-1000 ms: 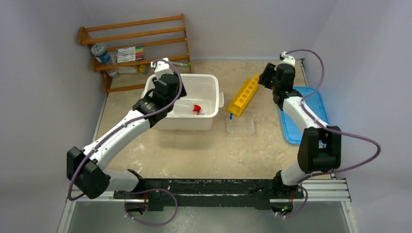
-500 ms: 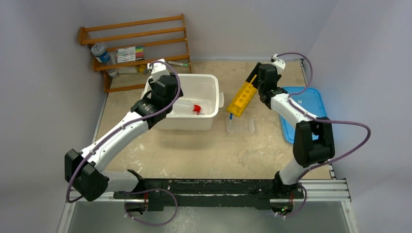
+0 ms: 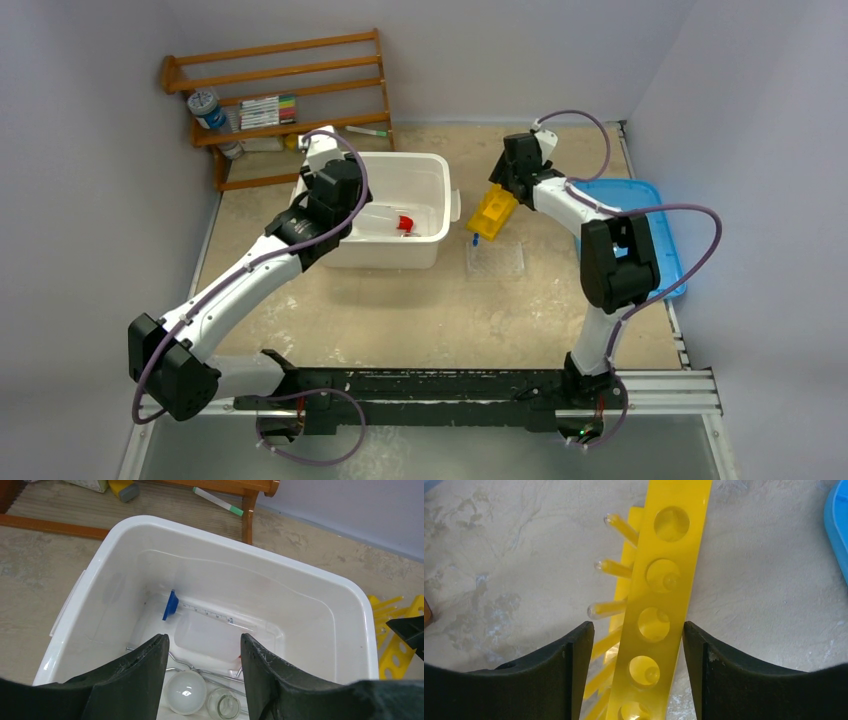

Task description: Organize the chemistry lab equipment

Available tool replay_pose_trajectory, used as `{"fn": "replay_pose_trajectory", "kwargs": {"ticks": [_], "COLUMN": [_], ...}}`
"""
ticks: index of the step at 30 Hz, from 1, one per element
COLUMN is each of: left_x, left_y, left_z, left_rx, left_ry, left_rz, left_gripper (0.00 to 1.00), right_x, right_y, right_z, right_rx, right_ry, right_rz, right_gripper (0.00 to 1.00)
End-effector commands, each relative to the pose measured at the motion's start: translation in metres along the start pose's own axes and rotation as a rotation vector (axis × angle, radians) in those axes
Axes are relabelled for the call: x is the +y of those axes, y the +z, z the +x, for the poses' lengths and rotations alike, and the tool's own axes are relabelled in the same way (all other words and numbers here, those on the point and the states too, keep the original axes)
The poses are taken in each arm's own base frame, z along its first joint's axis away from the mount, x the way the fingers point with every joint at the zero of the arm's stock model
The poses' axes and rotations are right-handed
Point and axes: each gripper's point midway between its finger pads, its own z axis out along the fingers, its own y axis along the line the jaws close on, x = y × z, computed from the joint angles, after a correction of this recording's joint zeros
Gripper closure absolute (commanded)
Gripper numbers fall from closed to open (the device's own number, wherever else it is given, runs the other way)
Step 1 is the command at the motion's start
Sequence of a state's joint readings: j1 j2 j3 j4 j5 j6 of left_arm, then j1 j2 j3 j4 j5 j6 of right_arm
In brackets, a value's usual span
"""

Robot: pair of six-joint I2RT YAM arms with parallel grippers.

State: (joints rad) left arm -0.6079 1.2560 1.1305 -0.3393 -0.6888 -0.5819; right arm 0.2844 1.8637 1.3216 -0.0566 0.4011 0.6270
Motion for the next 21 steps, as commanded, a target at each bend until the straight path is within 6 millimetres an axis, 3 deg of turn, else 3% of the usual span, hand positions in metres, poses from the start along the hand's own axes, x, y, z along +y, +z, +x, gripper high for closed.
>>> {"fn": "replay_pose_trajectory", "kwargs": {"ticks": [1,11,14,21], "left_x": [0.003,0.001,0.001,0.001], "left_y": [-0.004,-0.003,-0.003,-0.004], "left_z": [-0.015,-0.012,-0.011,-0.013], "left_rx": [-0.044,-0.038,-0.037,-0.039], "left_ry": [-0.028,-0.03,-0.03,-0.028], "left_rz": [-0.002,0.005,0.006,0.009], "left_gripper": [0.46,0.46,0.46,0.46], "right_x": [0.007,-0.003,-0.004,0.005], "right_y": [-0.009,-0.008,-0.01,-0.018], "right_z": [-0.021,-0.011,-0.016,-0.049], "right_rx": [-0.054,-0.039,-0.051,-0.162], "right_ry": [0.035,-0.002,-0.027,-0.228], "right_rz": [0.012,0.067,0.072,0.006], "right_gripper": [0.34,0.65,0.68,0.66]}}
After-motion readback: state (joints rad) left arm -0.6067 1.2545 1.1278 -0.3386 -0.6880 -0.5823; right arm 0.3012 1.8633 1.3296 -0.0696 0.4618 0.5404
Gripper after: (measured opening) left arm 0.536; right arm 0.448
